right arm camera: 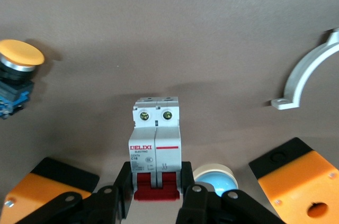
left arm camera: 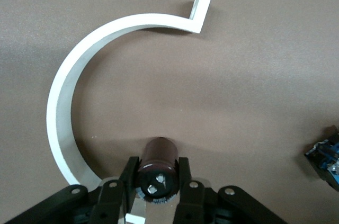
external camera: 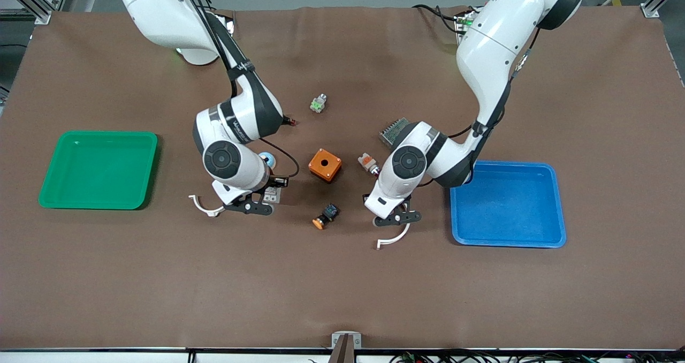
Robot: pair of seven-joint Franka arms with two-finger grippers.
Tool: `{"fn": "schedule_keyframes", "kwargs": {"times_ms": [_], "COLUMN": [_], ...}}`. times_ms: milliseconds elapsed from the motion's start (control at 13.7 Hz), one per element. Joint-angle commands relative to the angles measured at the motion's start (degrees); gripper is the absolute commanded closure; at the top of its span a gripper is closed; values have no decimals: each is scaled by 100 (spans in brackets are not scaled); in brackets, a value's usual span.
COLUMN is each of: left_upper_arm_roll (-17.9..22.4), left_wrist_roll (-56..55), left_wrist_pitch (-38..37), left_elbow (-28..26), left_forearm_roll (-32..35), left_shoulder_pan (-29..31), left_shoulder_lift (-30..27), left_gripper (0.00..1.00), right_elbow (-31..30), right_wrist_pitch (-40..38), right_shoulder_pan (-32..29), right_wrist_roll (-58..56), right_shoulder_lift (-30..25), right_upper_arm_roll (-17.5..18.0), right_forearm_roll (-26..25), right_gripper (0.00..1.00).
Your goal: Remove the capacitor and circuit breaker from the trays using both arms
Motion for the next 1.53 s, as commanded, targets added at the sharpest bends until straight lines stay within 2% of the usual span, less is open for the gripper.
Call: {"fn": "schedule_keyframes", "kwargs": {"times_ms": [0,73,291,364,437,510,656,874,1020,1238,1457], "left_upper_arm_roll": [88,97,307,351,395,439,588,852,879,870,853], "left_wrist_roll": [-107,-99,-73,-55,-55,-55,-37,584,1286,2183,2949], "left_wrist_pitch": [30,30,-49,-127,-276,-408,-672,-1085,-1410,-1858,-2079], "left_elbow": [191,191,191,199,199,208,235,235,235,226,235], "left_forearm_roll": [139,139,183,279,367,385,403,455,464,447,385], "left_shoulder_pan": [-76,-76,-94,-59,-24,11,47,204,529,986,1364], "left_shoulder_lift": [114,79,-227,-411,-605,-763,-1080,-1554,-1853,-2223,-2478], "left_gripper": [14,0,0,0,0,0,0,0,0,0,0], "right_elbow": [-102,-111,-120,-120,-111,-120,-111,-216,-994,-1893,-1799], "right_wrist_pitch": [276,347,497,480,410,296,-431,-1758,-1929,-1955,-2271], "right_shoulder_pan": [16,16,33,33,16,7,-63,-309,-502,-686,-1248], "right_wrist_roll": [-33,-33,-42,-42,-33,-7,-42,-50,-68,-235,-759], "right_shoulder_lift": [93,181,269,270,261,200,-185,-1274,-2353,-3550,-3957], "right_upper_arm_roll": [17,96,123,114,123,114,105,70,70,70,61], "right_forearm_roll": [139,156,209,209,209,209,200,139,112,-404,-503], "right_gripper": [81,81,79,72,32,0,0,0,0,0,0]}}
